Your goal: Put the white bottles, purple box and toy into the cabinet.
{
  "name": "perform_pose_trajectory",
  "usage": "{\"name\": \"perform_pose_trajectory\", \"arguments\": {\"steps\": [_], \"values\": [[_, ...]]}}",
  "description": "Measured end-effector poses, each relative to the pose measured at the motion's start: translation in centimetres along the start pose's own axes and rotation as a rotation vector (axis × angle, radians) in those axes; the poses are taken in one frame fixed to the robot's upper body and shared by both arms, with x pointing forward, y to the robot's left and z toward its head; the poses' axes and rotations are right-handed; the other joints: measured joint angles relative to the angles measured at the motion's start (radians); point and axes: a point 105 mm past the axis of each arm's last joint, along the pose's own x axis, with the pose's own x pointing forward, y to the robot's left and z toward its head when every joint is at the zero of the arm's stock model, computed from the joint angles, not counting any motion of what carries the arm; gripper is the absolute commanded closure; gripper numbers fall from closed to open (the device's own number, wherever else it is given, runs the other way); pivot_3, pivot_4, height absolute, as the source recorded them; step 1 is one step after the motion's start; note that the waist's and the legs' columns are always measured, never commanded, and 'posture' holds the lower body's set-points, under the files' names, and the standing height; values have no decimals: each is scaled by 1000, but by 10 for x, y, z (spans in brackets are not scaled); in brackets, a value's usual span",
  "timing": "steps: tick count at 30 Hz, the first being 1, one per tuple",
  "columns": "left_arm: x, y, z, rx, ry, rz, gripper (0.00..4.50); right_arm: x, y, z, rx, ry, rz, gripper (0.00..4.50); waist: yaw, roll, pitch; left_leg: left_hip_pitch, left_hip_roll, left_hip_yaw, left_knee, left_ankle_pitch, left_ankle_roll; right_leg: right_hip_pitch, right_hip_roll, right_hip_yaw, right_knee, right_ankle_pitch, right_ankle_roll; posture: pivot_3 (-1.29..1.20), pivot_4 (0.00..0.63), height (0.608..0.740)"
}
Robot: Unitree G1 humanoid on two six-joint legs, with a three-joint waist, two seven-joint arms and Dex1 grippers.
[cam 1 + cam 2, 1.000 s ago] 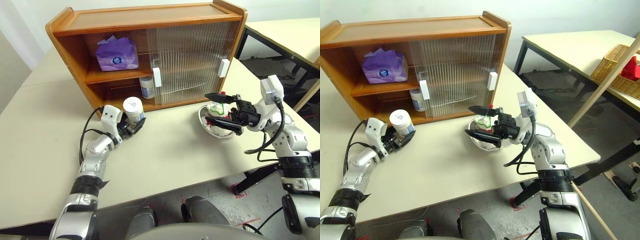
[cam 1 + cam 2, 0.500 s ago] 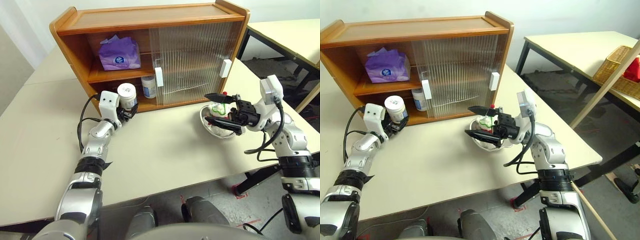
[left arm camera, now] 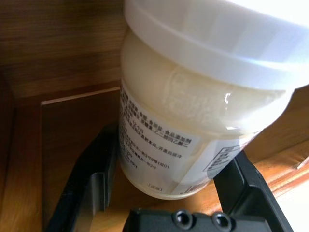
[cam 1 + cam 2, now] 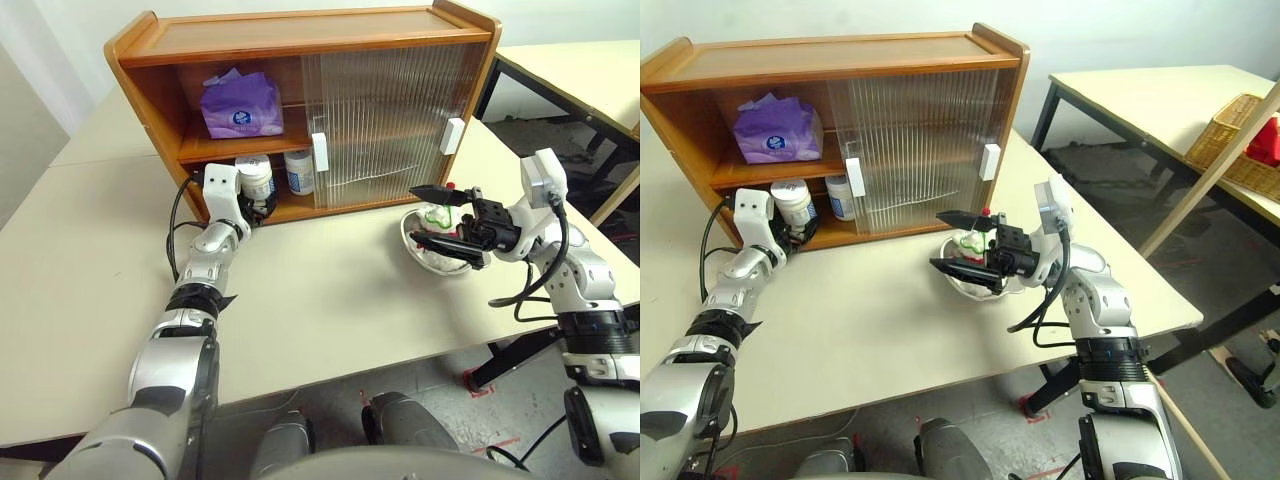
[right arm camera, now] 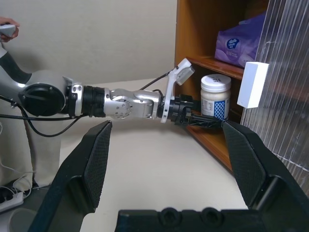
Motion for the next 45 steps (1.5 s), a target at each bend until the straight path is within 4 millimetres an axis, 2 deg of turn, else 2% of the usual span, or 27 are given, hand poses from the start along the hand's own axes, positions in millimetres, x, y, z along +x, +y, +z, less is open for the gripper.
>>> {"name": "perform_pose_trajectory", "arguments": {"steps": [13,25,38,39,41,45], "values": [[2,7,-15,-4,88,75,1338,-1,-1,0,-2,4,-6,0,-6,-3,2,0,-9,-1,0,3,0,0,-1,1,0,1,4,-247,11,740],[12,7,-5,-35,116,80,1338,-3,-1,1,-5,13,-7,0,-10,-4,3,0,-11,-2,-1,7,-2,1,-1,0,0,3,4,-250,2,740],[12,10,-7,-39,140,89,1338,-4,-1,-1,-1,15,-20,0,-19,-4,3,0,-13,-1,-1,8,-3,1,-1,0,0,4,4,-258,2,740],[12,10,-7,-39,140,91,578,-4,-1,-1,-2,14,-21,0,-20,-4,3,0,-13,-1,-1,8,-3,1,-1,0,0,4,4,-258,2,740],[12,10,-7,-39,138,93,22,-4,-1,-1,-2,14,-22,0,-22,-4,3,0,-13,0,-1,8,-3,1,-1,0,0,4,4,-258,1,740],[13,11,-4,-38,133,96,22,-4,-1,-1,-5,14,-25,0,-24,-4,3,0,-13,0,-1,9,-3,1,-1,-1,0,4,4,-257,3,740]]}}
